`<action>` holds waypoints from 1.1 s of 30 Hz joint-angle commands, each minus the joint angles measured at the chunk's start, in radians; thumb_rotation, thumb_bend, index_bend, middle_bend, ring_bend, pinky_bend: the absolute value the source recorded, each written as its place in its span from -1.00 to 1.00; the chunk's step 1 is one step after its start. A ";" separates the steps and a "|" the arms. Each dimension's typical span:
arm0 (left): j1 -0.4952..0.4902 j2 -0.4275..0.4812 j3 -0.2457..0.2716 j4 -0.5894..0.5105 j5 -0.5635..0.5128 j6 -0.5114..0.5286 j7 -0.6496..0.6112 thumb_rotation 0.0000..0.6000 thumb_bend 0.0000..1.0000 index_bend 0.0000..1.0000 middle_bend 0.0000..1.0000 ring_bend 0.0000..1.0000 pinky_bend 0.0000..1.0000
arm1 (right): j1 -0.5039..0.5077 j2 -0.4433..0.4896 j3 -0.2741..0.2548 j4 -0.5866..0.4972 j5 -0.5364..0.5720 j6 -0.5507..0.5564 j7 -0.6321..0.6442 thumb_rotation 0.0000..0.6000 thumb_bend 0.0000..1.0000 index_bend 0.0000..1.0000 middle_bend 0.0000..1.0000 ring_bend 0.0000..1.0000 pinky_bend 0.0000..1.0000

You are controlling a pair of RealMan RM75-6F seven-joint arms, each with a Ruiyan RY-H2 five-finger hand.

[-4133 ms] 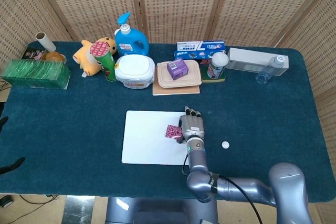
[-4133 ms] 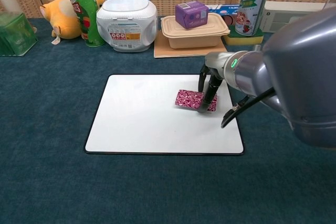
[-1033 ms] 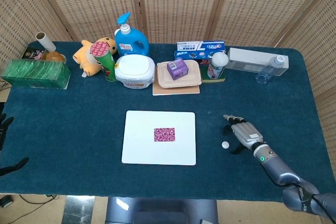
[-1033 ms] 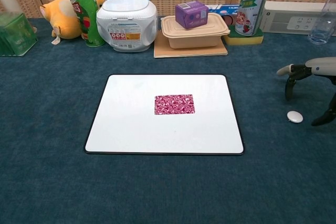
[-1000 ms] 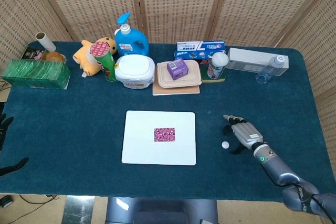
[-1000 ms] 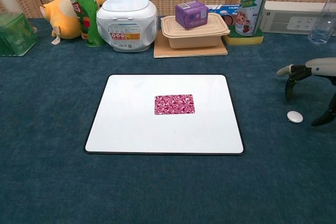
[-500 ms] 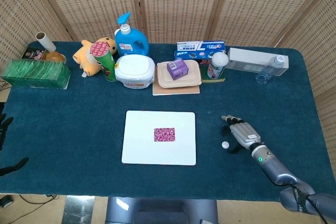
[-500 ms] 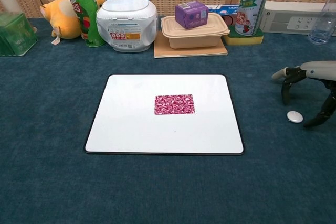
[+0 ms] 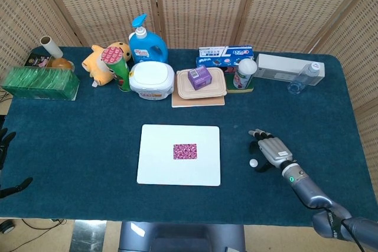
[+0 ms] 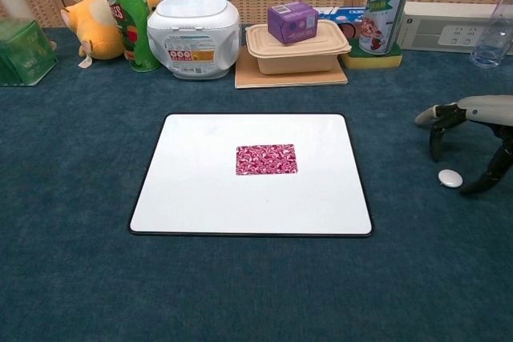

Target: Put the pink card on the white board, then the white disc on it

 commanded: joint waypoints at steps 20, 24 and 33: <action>-0.003 0.001 0.000 -0.002 -0.002 -0.005 0.001 1.00 -0.85 -1.00 -1.00 -1.00 -1.00 | 0.003 -0.010 -0.018 0.016 -0.024 0.005 0.033 1.00 -0.48 -0.01 -0.80 -1.00 -0.77; -0.003 0.002 0.000 -0.002 -0.002 -0.005 -0.001 1.00 -0.86 -1.00 -1.00 -1.00 -1.00 | 0.004 -0.012 -0.018 0.017 -0.022 0.004 0.033 1.00 -0.47 0.00 -0.80 -1.00 -0.77; -0.001 0.002 0.001 -0.001 0.000 -0.002 -0.003 1.00 -0.86 -1.00 -1.00 -1.00 -1.00 | 0.004 -0.012 -0.021 0.019 -0.018 0.003 0.037 1.00 -0.43 0.03 -0.79 -1.00 -0.77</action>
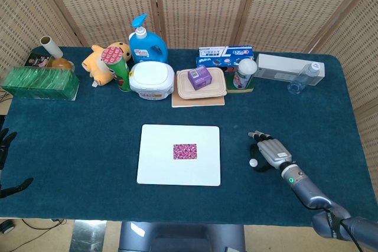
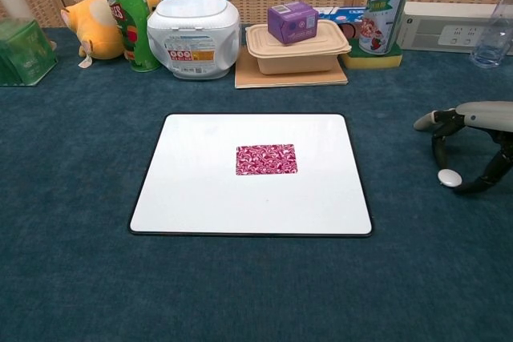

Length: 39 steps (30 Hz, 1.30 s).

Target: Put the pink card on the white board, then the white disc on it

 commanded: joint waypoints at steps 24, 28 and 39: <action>0.001 0.003 0.003 0.000 0.008 0.001 -0.008 1.00 -0.86 -1.00 -1.00 -1.00 -1.00 | 0.092 0.024 0.079 -0.187 0.110 -0.047 -0.146 1.00 -0.41 0.05 -0.79 -1.00 -0.77; 0.001 0.005 0.002 0.002 0.005 0.001 -0.015 1.00 -0.86 -1.00 -1.00 -1.00 -1.00 | 0.147 -0.010 0.107 -0.222 0.205 -0.075 -0.239 1.00 -0.41 0.05 -0.79 -1.00 -0.77; 0.000 0.020 -0.001 0.012 0.002 -0.002 -0.064 1.00 -0.86 -1.00 -1.00 -1.00 -1.00 | 0.337 -0.178 0.144 -0.206 0.581 -0.078 -0.449 1.00 -0.41 0.05 -0.79 -1.00 -0.77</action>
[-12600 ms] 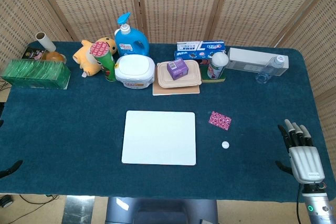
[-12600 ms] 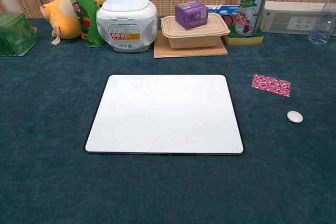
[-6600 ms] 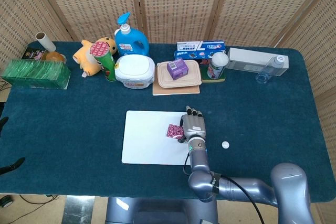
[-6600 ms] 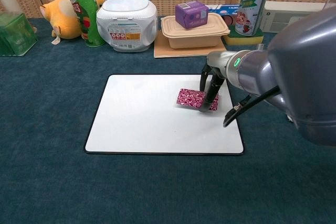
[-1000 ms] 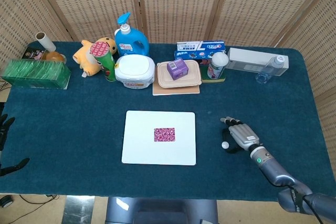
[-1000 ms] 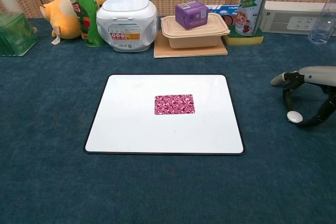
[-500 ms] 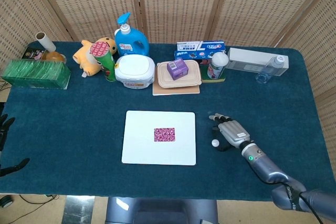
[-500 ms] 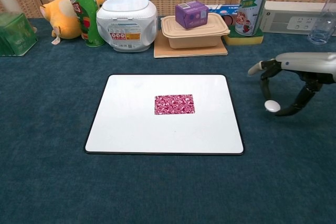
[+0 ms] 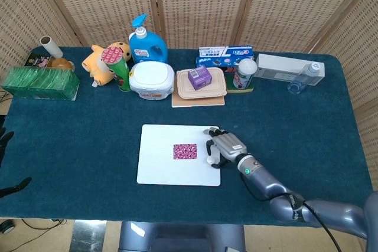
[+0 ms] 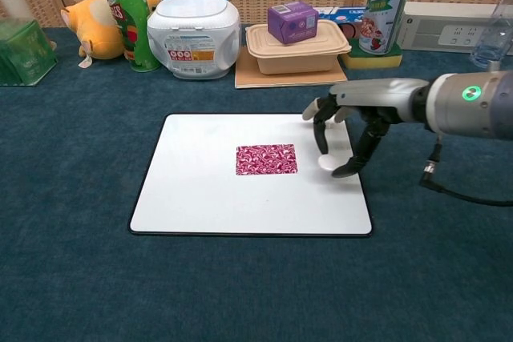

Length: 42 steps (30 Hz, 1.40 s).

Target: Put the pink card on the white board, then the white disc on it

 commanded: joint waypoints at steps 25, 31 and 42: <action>0.006 0.031 0.001 0.039 0.003 0.003 -0.116 1.00 -0.86 -1.00 -1.00 -1.00 -1.00 | 0.228 -0.200 0.056 0.089 0.350 0.121 -0.139 1.00 -0.40 0.05 -0.79 -1.00 -0.77; 0.004 0.030 0.002 0.039 0.008 0.001 -0.115 1.00 -0.86 -1.00 -1.00 -1.00 -1.00 | 0.233 -0.189 0.056 0.048 0.341 0.163 -0.165 1.00 -0.39 0.05 -0.79 -1.00 -0.77; 0.007 0.031 0.002 0.040 0.008 0.006 -0.120 1.00 -0.86 -1.00 -1.00 -1.00 -1.00 | 0.239 -0.249 0.052 0.106 0.334 0.171 -0.168 1.00 -0.39 0.06 -0.79 -1.00 -0.77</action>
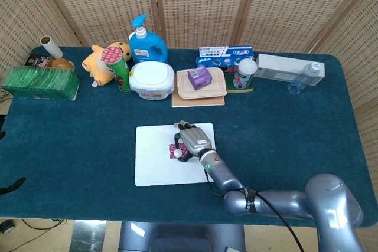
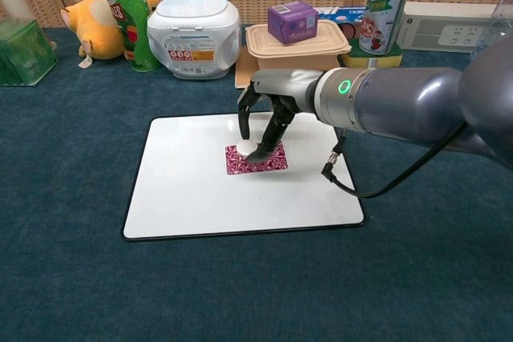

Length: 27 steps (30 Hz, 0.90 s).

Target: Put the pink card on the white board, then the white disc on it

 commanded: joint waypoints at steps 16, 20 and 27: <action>0.003 0.003 0.001 0.007 0.004 0.005 -0.017 1.00 -0.86 -1.00 -1.00 -1.00 -1.00 | -0.010 -0.029 0.006 0.045 -0.014 -0.003 -0.002 1.00 -0.39 -0.09 -0.82 -1.00 -0.77; 0.002 0.003 0.001 0.007 0.005 0.004 -0.019 1.00 -0.85 -1.00 -1.00 -1.00 -1.00 | -0.014 -0.024 0.007 0.039 -0.017 -0.007 -0.001 1.00 -0.39 -0.17 -0.83 -1.00 -0.77; 0.004 0.004 0.001 0.009 0.005 0.007 -0.026 1.00 -0.85 -1.00 -1.00 -1.00 -1.00 | -0.022 -0.005 0.012 0.015 -0.026 0.000 -0.002 1.00 -0.39 -0.21 -0.83 -1.00 -0.77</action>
